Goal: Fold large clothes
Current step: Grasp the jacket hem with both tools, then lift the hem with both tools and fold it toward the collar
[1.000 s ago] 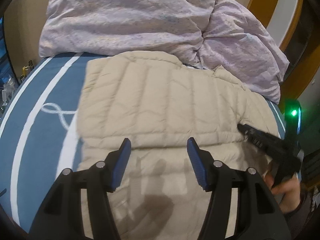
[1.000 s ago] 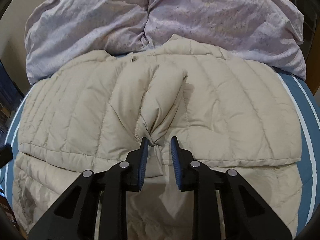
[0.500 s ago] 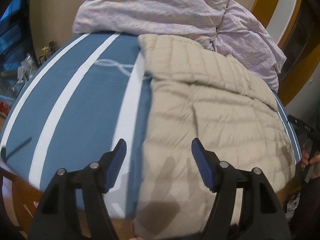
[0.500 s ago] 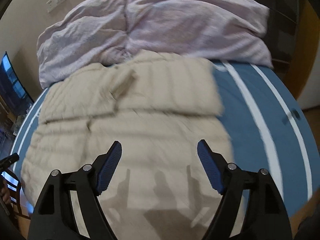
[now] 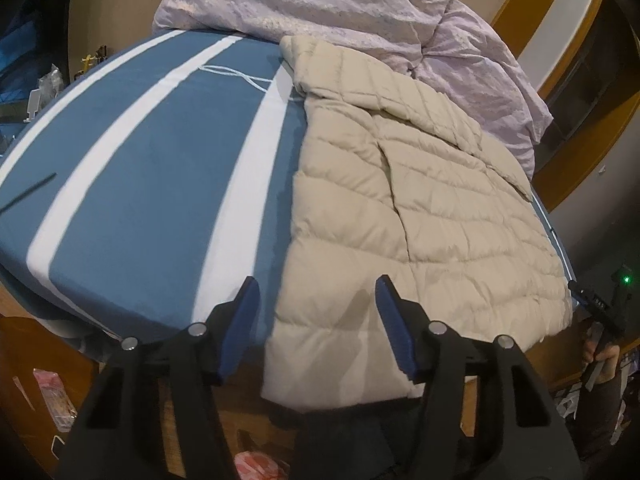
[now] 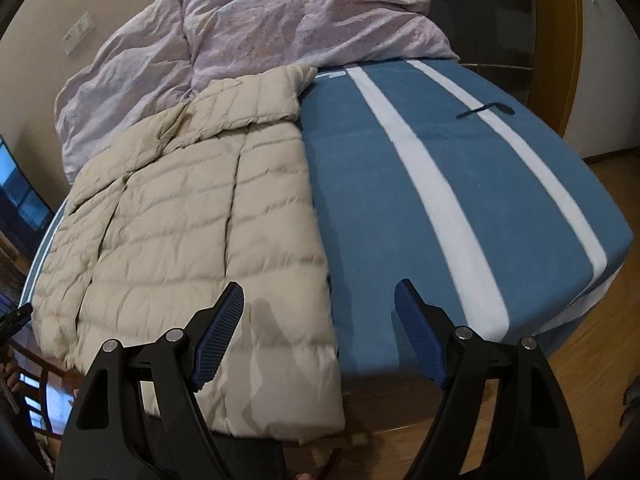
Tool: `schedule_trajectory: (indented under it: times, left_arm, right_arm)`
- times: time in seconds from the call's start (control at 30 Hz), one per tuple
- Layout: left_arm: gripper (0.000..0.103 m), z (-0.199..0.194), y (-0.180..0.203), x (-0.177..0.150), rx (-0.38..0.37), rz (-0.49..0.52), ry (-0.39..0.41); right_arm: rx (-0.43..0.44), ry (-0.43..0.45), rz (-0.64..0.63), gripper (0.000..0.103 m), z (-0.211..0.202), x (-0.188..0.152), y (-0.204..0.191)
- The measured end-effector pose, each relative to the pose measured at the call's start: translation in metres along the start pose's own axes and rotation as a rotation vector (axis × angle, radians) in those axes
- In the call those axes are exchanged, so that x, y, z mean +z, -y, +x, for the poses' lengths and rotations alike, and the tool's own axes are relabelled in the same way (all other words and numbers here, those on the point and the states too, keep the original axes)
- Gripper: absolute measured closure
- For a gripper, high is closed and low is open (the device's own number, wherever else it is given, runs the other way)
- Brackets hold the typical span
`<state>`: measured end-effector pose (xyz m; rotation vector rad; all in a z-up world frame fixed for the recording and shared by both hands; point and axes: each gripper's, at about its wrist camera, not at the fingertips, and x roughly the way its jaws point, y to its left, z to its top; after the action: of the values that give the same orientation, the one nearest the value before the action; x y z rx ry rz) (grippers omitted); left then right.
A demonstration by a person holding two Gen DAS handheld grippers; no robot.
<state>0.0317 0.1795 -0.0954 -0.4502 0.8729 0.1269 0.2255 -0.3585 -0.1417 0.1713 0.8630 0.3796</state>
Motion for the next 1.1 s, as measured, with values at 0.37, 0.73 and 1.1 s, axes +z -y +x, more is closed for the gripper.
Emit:
schedule_trajectory:
  times: [0.37, 0.73, 1.1]
  left_arm:
    - [0.051, -0.004, 0.011, -0.017, -0.012, 0.005, 0.033]
    - [0.075, -0.002, 0.016, -0.023, -0.004, 0.004, 0.045]
    - [0.097, -0.022, 0.027, -0.004, 0.004, 0.039, 0.109]
  right_arm:
    - [0.070, 0.031, -0.071, 0.041, 0.001, -0.024, -0.017]
    - [0.094, 0.058, -0.073, 0.079, 0.001, -0.031, -0.022]
    - [0.070, 0.164, -0.067, 0.094, -0.024, 0.004, -0.026]
